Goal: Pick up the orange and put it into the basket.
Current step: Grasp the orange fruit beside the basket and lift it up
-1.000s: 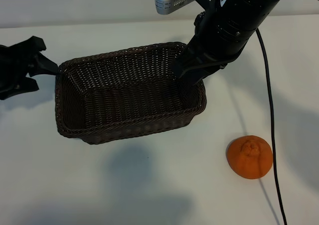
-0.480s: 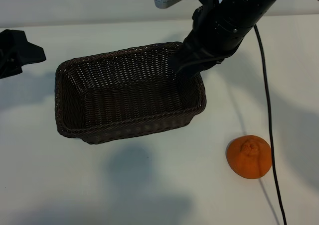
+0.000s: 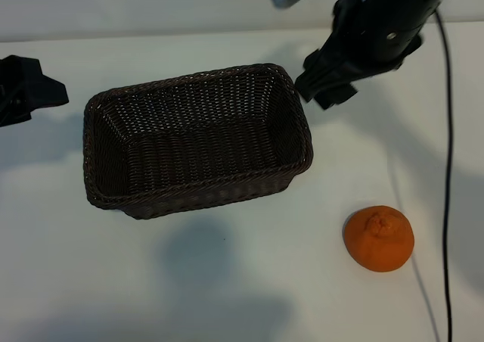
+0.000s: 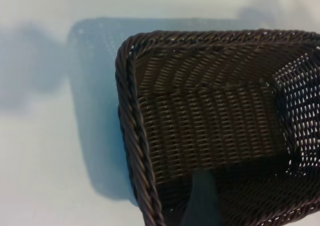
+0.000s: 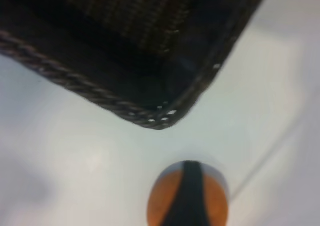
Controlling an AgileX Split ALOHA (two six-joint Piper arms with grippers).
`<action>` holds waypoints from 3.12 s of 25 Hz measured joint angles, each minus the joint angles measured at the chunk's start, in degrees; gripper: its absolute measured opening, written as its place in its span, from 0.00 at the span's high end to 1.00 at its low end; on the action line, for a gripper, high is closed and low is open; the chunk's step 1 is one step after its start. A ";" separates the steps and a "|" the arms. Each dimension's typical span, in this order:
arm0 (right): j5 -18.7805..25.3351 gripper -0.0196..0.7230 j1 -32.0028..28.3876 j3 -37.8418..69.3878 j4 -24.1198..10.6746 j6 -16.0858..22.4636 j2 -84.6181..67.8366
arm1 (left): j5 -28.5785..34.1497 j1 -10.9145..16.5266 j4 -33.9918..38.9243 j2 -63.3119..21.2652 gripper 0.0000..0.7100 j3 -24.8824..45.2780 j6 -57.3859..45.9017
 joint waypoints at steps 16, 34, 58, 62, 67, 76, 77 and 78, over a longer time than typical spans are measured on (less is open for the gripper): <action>0.01 0.19 0.00 12.78 -2.03 1.64 -16.70 | 2.42 0.00 7.57 0.00 0.17 0.00 -1.11; 0.01 0.19 0.00 24.04 -4.60 5.18 -17.55 | 2.08 0.00 8.73 0.00 0.17 0.00 -1.11; -15.85 0.19 0.00 37.68 0.00 7.41 -17.60 | 1.90 0.00 8.79 0.00 0.17 0.00 -1.19; -19.49 0.19 0.00 39.94 0.83 8.33 -17.60 | 1.90 0.00 8.79 0.00 0.17 0.00 -1.19; -22.72 0.19 0.00 42.10 1.22 8.46 -17.49 | 1.90 0.00 8.79 0.00 0.17 0.00 -1.19; -23.90 0.19 0.00 42.38 2.15 9.25 -13.46 | 1.87 0.00 8.79 0.00 0.17 0.00 -1.09; -23.97 0.19 0.00 42.45 2.15 9.55 -12.89 | 1.87 0.00 8.79 0.00 0.17 0.00 -1.09; -24.09 0.19 0.00 42.45 2.15 9.60 -12.35 | 1.87 0.00 8.79 0.00 0.17 0.00 -1.09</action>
